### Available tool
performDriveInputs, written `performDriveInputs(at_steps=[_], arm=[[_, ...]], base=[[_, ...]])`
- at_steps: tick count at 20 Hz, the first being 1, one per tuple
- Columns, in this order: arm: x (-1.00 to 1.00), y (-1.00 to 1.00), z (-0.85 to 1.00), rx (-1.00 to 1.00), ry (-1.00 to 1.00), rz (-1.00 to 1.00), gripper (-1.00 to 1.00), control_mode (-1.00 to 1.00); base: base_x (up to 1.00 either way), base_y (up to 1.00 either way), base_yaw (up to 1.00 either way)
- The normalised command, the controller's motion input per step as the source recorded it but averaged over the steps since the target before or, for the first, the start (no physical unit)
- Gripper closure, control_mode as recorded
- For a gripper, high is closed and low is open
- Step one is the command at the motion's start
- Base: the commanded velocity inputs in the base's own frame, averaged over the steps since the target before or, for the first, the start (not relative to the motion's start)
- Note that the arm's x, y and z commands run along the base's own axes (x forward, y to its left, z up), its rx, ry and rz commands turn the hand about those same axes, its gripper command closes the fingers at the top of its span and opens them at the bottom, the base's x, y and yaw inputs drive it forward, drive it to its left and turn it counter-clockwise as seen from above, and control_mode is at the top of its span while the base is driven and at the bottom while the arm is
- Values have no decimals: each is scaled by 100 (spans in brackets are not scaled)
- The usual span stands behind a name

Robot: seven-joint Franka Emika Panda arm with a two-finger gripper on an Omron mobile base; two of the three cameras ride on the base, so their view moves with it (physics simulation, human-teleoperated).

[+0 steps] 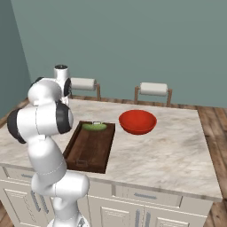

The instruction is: Place the two vegetables and bowl onto the tray for setting up a vegetable dip station.

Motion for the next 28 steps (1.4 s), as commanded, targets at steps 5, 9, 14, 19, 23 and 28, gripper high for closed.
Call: performDriveInputs(at_steps=[5,9,14,19,23,28], arm=[[0,34,0,-2,0,7,-100,-100],[6,21,0,0,0,14,-100,-100],[13,13,-2,0,0,21,-100,-100],[11,20,-7,0,0,18,-100,-100],[13,38,-14,-2,0,14,-100,-100],[13,45,-17,-4,0,11,-100,-100]], base=[[0,0,0],[0,0,0],[0,0,0],[0,0,0],[0,0,0],[0,0,0]])
